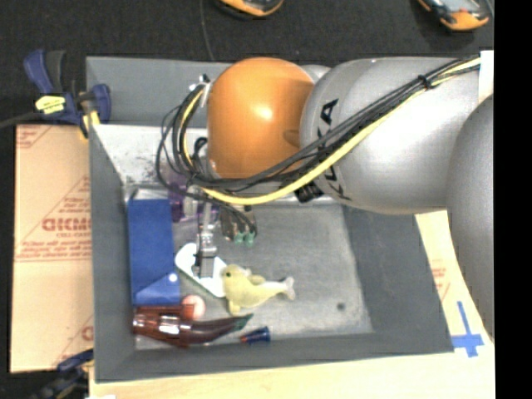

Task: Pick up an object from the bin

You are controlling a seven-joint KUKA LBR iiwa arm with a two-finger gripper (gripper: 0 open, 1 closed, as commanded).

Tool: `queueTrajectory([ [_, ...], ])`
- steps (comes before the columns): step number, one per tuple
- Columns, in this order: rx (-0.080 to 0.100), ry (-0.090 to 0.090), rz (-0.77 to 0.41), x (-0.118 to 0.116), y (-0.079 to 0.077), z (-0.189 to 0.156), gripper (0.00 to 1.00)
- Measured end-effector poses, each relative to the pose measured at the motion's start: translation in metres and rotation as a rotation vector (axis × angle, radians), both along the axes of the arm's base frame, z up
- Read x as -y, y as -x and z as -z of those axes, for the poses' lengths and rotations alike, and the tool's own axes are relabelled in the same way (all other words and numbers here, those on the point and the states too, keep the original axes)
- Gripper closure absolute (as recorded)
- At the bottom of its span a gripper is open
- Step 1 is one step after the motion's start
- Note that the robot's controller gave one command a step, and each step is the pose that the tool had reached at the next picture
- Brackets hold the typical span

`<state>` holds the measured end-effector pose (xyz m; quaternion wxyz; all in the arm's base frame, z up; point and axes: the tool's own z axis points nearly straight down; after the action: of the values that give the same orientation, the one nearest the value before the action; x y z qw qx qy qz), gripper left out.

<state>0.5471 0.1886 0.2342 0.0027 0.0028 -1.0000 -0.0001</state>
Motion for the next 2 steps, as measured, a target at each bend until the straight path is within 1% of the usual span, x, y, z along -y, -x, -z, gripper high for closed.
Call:
queueTrajectory([
  [1, 0.007, -0.002, 0.004, 0.001, -0.001, -0.005, 0.0],
  [2, 0.01, -0.003, -0.059, 0.02, 0.01, -0.001, 0.0],
])
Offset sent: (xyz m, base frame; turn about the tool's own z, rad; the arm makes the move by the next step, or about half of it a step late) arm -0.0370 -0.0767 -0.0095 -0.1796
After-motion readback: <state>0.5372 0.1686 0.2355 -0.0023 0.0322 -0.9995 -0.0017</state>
